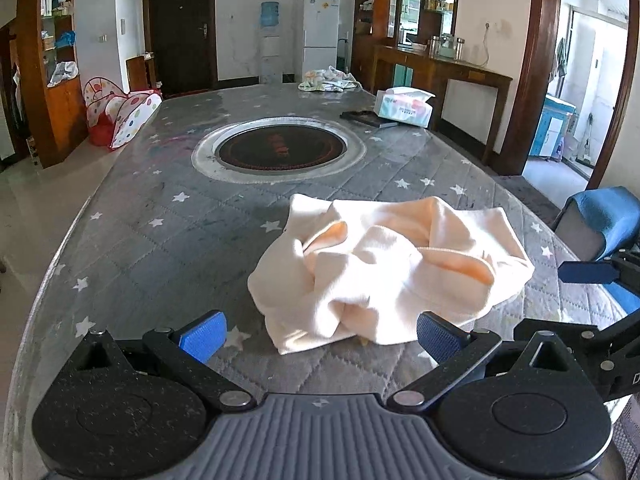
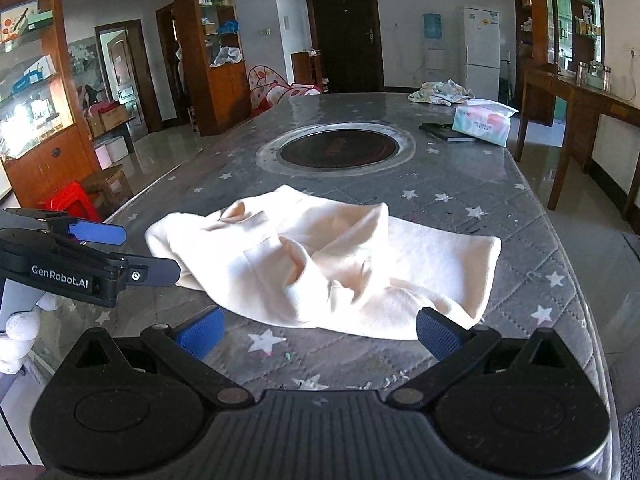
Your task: Fold clothes
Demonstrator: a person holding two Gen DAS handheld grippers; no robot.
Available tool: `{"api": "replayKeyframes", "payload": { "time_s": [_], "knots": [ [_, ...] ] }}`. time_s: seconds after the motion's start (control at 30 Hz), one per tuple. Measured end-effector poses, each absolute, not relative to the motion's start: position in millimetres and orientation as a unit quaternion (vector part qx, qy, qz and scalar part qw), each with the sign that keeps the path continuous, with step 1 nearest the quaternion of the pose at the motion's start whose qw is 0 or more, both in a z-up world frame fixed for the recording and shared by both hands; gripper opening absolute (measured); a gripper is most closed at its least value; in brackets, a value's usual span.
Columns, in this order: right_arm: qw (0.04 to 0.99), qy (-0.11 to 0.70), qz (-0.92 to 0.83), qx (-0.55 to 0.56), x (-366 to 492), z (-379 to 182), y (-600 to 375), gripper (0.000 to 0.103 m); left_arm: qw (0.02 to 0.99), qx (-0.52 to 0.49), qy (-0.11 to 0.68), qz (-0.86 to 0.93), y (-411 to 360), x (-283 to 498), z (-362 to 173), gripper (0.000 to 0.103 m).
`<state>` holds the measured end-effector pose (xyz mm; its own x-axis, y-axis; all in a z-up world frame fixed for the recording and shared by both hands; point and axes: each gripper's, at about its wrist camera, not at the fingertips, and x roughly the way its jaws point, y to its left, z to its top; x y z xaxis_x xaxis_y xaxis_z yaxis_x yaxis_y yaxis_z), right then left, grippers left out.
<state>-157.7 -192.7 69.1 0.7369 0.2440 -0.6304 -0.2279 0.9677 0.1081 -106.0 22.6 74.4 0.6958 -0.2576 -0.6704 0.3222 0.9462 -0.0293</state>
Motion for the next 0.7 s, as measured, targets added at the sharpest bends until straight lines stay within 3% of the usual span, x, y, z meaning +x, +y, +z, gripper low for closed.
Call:
{"api": "replayKeyframes", "payload": {
  "time_s": [0.7],
  "knots": [
    [0.921, 0.364, 0.136, 0.005, -160, 62, -183, 0.103, 0.911, 0.065, 0.380, -0.146, 20, -115, 57, 0.103]
  ]
}}
